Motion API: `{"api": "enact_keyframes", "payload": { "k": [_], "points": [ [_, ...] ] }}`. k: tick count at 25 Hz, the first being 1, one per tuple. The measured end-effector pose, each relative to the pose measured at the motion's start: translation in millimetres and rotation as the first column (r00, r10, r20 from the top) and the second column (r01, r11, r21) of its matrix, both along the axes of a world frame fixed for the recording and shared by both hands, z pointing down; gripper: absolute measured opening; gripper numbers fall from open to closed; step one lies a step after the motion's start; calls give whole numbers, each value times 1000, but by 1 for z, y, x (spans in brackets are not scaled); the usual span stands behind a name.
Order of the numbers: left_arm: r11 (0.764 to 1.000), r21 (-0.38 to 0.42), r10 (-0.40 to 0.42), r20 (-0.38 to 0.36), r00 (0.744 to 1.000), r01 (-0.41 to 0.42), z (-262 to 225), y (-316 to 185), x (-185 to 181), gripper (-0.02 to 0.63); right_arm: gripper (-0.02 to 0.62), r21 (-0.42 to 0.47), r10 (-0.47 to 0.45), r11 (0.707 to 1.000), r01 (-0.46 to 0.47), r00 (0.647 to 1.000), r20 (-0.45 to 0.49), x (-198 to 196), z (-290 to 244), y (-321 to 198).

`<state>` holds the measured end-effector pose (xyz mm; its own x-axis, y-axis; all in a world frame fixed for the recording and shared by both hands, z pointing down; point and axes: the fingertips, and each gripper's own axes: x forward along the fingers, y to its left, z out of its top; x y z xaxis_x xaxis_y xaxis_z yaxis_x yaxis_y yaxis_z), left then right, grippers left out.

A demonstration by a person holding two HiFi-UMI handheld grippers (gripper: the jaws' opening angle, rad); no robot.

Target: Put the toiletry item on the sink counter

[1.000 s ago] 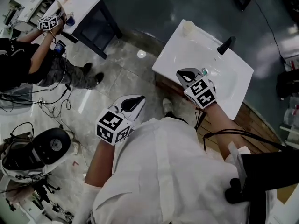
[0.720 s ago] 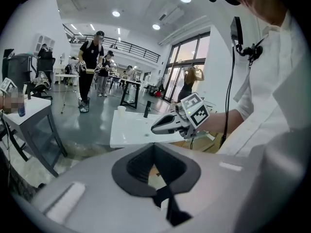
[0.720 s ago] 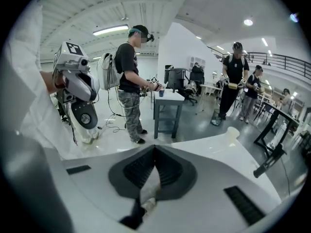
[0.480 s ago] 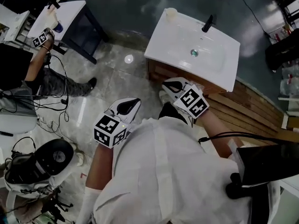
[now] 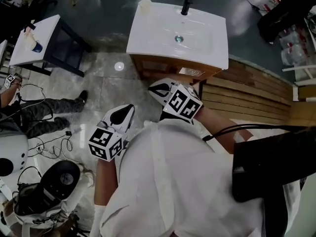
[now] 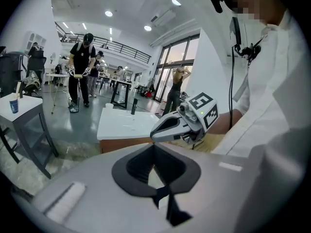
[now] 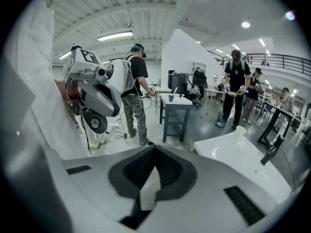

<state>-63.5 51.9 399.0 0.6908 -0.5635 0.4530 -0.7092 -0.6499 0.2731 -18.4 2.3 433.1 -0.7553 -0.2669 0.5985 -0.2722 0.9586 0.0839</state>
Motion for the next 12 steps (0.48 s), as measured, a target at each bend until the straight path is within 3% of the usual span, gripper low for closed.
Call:
{"api": "enact_keyframes", "payload": {
  "k": [12],
  "points": [
    [1000, 17, -8, 2, 1000, 8, -5, 12, 5, 6, 5, 15, -42, 999, 42, 999, 7, -7, -12, 20]
  ]
}}
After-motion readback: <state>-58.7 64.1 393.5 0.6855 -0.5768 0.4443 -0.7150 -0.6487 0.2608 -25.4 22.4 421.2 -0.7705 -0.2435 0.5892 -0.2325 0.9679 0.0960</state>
